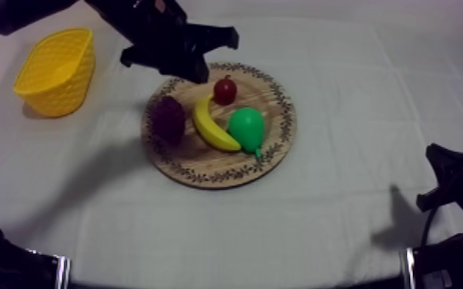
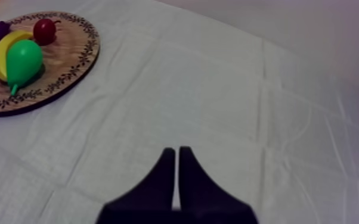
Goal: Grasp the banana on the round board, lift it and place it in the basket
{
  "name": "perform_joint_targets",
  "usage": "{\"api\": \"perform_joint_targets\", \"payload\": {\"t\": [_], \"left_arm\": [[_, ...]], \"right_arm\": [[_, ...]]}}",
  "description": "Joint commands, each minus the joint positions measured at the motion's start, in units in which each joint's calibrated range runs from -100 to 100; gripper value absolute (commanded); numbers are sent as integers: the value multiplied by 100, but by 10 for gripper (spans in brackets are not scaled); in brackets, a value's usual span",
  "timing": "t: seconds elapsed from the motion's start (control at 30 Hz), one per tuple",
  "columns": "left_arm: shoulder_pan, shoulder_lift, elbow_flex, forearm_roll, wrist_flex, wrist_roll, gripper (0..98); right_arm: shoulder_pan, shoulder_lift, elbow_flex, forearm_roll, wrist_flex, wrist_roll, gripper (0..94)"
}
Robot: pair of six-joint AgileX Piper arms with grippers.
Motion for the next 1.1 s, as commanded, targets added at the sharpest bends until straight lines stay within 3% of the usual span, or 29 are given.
{"api": "perform_joint_targets", "payload": {"t": [0.0,0.2,0.43,0.63,0.87,1.07], "left_arm": [[11,25,-249,-6,142,33,0],[-14,69,-373,-41,286,72,46],[-17,145,-329,-82,315,-45,316],[-86,274,-218,-44,324,-113,453],[-186,819,-189,14,316,-127,506],[-262,1614,-322,186,156,-232,532]], "right_arm": [[-1,-1,4,0,1,-1,4],[-1,-1,4,0,1,-1,4],[-1,-1,4,0,1,-1,4],[-1,-1,4,0,1,3,4],[-1,-1,4,0,1,3,4],[-1,-1,4,0,1,4,4]]}}
